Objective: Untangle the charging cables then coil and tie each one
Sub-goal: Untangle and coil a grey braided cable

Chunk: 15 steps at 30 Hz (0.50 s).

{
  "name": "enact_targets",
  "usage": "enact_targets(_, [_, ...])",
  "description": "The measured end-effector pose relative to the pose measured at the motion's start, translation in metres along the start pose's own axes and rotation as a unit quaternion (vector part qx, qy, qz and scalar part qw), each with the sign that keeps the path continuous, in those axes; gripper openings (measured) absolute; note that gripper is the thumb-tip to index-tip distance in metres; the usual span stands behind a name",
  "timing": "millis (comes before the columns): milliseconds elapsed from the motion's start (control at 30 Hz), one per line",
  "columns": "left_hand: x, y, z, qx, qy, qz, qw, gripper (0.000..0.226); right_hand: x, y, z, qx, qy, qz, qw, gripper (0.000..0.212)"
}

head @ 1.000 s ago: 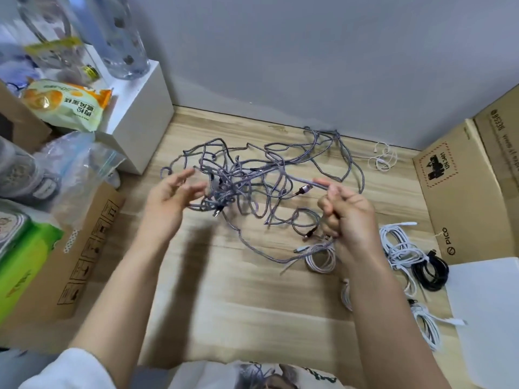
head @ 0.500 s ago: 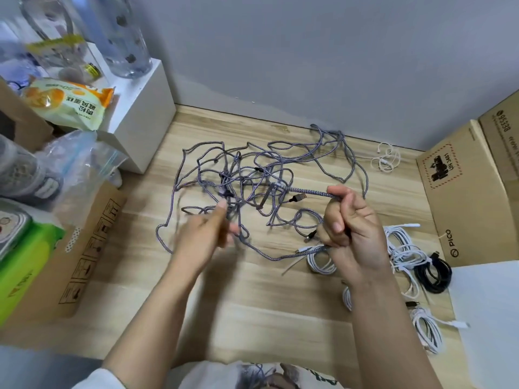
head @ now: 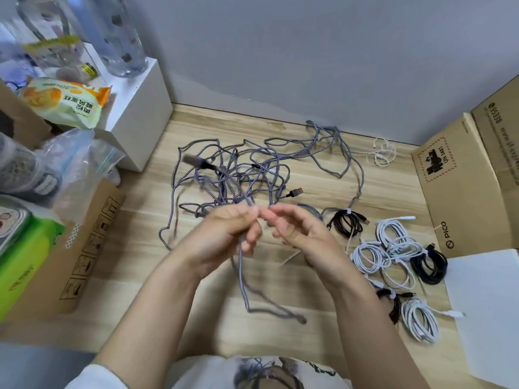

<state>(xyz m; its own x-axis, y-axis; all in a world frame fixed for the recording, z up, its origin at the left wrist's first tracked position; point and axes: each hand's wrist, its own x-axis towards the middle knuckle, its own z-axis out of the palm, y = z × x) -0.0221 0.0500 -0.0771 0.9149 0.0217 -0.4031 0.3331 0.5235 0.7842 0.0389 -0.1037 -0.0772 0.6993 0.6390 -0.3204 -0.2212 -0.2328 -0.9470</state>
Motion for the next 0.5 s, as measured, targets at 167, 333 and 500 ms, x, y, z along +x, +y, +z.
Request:
enact_targets(167, [-0.005, -0.022, 0.012, 0.135, -0.099, -0.066, 0.984, 0.025, -0.005, -0.012, 0.017, 0.075, 0.009, -0.070, 0.995, 0.008])
enact_targets(333, [-0.011, -0.025, -0.019, 0.113, -0.132, -0.118, 0.978, 0.022, -0.007, -0.015, -0.002, 0.289, 0.052, -0.079, 0.953, 0.016])
enact_targets(500, [-0.015, -0.014, -0.060, 0.155, -0.076, -0.080, 0.982, 0.046, -0.009, -0.006, -0.028, 0.137, 0.160, -0.070, 0.975, 0.018])
